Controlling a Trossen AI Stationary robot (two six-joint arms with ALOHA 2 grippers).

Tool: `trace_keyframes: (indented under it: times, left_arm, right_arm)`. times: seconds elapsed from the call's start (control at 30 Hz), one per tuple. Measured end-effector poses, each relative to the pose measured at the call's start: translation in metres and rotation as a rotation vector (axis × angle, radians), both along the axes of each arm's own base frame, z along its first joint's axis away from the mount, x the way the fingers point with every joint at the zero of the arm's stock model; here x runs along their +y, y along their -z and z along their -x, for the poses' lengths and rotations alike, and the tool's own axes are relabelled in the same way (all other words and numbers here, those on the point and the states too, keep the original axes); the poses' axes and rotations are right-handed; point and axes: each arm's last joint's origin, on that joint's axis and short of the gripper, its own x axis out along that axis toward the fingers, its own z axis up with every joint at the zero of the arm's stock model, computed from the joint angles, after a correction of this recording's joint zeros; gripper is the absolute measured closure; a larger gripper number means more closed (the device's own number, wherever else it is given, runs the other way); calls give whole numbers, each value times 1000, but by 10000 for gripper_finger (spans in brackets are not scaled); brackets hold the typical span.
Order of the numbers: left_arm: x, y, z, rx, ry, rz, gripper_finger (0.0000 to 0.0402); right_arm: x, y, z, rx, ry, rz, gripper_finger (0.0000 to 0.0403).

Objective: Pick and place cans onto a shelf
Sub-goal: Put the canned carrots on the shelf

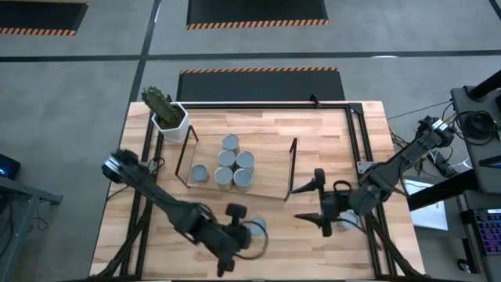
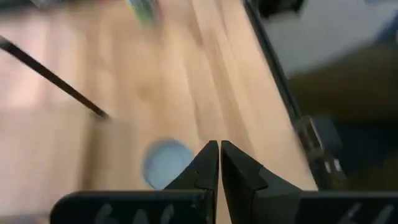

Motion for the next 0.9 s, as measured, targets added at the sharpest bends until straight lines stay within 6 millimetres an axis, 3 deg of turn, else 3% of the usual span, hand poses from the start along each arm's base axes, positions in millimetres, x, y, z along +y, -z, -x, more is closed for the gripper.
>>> trace_keyframes:
  times: [0.2, 0.37, 0.47, 0.6, 0.77, 0.9]
  left_arm:
    - [-7, 27, -21, 242, -110, -24, 402]
    - [0, 35, -40, 336, -205, 20, 396]
    - [7, 40, -50, 394, -233, 70, 372]
    - [12, 56, -58, 445, -239, 62, 310]
    - [17, 70, -65, 457, -213, 26, 203]
    - [18, 69, -69, 397, -197, -9, 125]
  right_arm:
    - [-10, -9, 14, -53, -20, -15, 76]
    - [-12, -10, 17, -44, -36, -12, 76]
    - [-11, -9, 18, -36, -41, -4, 76]
    - [-11, -8, 18, -32, -43, 15, 76]
    - [-11, -7, 18, -26, -44, 19, 76]
    - [-11, -7, 18, -26, -44, 20, 76]
